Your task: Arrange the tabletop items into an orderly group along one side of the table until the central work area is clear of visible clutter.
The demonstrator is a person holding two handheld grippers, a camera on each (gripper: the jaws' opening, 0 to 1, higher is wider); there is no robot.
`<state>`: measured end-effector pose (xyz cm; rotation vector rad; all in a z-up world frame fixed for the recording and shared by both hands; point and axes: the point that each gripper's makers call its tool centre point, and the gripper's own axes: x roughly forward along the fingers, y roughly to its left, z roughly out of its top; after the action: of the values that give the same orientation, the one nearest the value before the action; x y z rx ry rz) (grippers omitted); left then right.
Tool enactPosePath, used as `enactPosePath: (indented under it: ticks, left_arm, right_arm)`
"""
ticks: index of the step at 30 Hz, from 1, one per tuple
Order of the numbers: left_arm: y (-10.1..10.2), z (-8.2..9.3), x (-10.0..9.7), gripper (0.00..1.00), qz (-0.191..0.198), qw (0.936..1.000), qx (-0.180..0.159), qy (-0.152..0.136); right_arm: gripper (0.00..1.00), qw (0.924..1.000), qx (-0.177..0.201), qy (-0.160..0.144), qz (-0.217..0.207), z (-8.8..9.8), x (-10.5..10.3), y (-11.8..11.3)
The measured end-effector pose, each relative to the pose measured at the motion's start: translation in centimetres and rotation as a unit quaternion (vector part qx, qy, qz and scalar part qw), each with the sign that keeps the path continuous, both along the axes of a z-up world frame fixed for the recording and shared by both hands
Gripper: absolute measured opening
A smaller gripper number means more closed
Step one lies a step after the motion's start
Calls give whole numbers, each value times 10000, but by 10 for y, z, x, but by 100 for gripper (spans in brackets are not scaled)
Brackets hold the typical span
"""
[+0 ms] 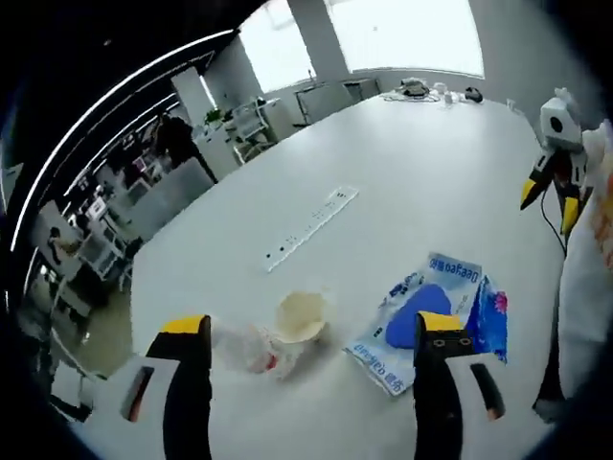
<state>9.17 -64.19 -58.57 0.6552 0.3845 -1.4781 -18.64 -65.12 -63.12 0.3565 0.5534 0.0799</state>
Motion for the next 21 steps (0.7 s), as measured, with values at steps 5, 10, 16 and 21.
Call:
enactPosePath:
  ticks: [5,10,16,21]
  left_arm:
    - [14,3,-13,89,465,9966,-494,477]
    - [34,-2,-31,89,971,9878,-771,943]
    - [54,-13,-55,88,1118,9824,-771,1281]
    - [56,-31,-66,86,1159,9817,-412,1457]
  right_arm:
    - [50,10000,52,-37,-60,-1,-6,5]
    - [50,9999,89,-51,-138,-1,-9,4]
    - [51,9992,218,-91,-313,-2,-13,-1]
    - [50,9985,302,29,-445,-8,-18,-10]
